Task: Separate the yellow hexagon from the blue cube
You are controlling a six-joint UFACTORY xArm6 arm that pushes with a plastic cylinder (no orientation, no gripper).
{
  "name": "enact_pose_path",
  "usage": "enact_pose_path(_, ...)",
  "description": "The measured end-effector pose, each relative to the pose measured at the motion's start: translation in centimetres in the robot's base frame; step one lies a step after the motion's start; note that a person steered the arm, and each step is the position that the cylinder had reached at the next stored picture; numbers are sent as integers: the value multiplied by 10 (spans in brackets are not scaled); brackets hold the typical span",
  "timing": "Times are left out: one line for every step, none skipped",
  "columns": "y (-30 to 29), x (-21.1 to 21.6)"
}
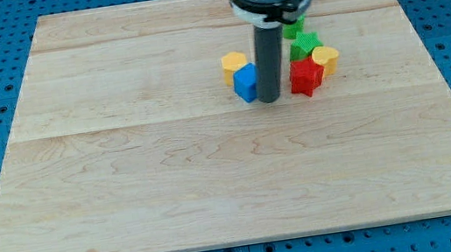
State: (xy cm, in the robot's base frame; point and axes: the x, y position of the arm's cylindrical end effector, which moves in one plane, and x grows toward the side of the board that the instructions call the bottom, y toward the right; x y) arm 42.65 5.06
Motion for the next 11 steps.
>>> enact_pose_path(-41,-1)
enact_pose_path(-121,-2)
enact_pose_path(-115,-43)
enact_pose_path(-71,-50)
enact_pose_path(-17,-50)
enact_pose_path(11,-50)
enact_pose_path(10,-49)
enact_pose_path(-40,-48)
enact_pose_path(-63,-42)
enact_pose_path(-58,-6)
enact_pose_path(-37,12)
